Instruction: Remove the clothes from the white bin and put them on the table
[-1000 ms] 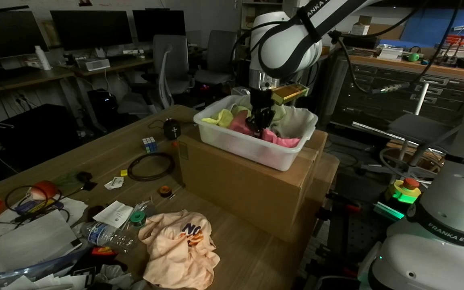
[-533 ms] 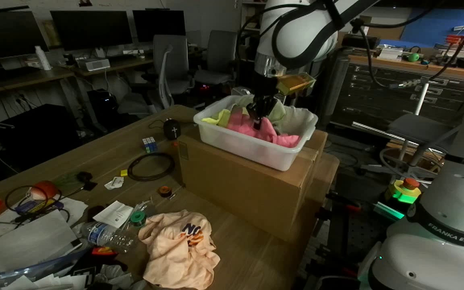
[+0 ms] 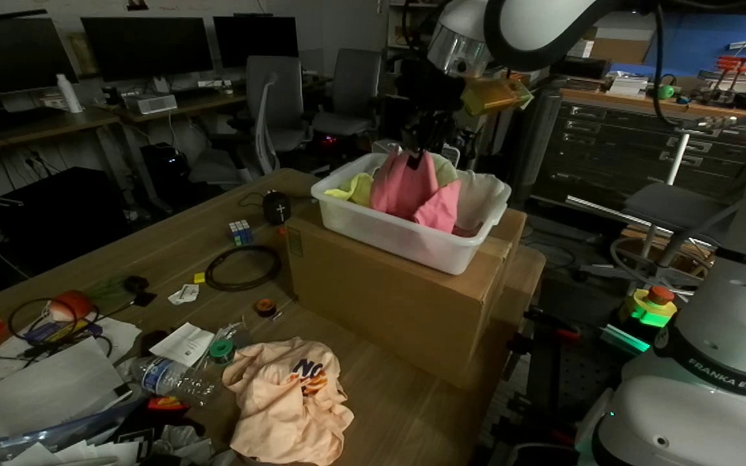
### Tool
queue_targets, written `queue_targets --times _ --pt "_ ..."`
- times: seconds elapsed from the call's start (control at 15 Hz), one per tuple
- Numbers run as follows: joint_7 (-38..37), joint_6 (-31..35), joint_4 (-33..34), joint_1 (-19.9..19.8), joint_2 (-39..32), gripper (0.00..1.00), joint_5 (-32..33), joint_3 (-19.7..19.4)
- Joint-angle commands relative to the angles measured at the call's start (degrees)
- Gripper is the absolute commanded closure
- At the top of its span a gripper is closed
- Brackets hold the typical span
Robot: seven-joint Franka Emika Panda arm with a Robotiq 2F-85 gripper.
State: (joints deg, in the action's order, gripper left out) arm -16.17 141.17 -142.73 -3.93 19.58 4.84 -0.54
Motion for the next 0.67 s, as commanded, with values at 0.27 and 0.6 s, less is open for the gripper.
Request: queue_targets --times 0.27,0.6 --pt "-8.8 2.1 -2.3 -3.5 12.7 0.97 0.6 5.0" --pt "-10.0 1.0 -1.2 -4.7 19.9 0.97 0.2 6.2"
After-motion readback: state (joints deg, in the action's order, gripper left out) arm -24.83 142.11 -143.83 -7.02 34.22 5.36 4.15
